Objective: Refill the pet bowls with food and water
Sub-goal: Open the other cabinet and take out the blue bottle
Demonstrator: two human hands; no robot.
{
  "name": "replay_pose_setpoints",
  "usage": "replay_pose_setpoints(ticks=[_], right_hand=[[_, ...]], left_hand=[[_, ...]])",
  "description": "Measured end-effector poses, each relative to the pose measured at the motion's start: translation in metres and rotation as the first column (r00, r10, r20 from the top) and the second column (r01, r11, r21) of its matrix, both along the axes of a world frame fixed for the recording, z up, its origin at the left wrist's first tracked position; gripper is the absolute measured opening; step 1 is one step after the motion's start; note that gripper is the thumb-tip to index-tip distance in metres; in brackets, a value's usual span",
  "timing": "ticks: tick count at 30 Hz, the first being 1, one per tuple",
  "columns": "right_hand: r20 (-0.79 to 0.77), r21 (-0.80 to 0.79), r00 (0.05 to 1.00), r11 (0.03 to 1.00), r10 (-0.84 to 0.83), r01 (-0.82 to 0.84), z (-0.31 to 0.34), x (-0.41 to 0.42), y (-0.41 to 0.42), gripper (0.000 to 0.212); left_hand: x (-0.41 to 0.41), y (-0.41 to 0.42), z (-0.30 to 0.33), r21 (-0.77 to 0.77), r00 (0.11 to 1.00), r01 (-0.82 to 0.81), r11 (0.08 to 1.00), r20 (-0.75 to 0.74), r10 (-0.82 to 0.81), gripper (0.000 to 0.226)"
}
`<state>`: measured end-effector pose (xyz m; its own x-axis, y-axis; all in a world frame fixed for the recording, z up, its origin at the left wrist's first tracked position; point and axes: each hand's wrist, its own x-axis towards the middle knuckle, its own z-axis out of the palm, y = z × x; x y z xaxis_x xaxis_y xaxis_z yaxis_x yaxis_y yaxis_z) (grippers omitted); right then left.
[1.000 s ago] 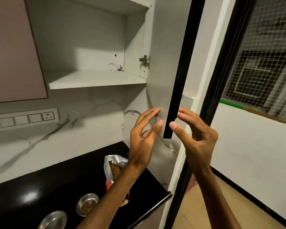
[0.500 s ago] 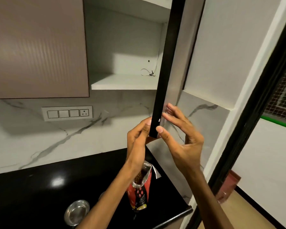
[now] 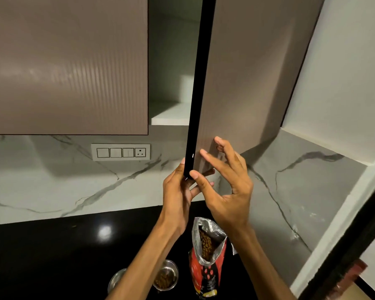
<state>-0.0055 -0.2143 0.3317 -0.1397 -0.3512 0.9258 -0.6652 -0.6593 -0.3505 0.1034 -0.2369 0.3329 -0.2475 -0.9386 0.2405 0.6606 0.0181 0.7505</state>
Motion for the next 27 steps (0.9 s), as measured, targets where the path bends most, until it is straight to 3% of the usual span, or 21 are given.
replay_pose_setpoints(ticks=[15,19,27], right_hand=[[-0.041,-0.144,0.999,0.989,-0.023,0.017,-0.011,0.014,-0.098,0.036],[-0.031,-0.155,0.998,0.987,-0.054,0.049,-0.012,0.021,-0.121,0.033],[-0.004,-0.183,0.994,0.977,-0.112,0.109,-0.011,0.031,-0.158,0.026]], left_hand=[[0.013,-0.065,-0.003,0.223,0.968,0.001,0.975,-0.244,0.055,0.037],[0.015,-0.080,-0.003,0.258,0.937,0.009,0.966,-0.339,0.081,0.020],[0.014,-0.102,0.001,0.208,0.943,-0.006,0.978,-0.325,0.075,0.038]])
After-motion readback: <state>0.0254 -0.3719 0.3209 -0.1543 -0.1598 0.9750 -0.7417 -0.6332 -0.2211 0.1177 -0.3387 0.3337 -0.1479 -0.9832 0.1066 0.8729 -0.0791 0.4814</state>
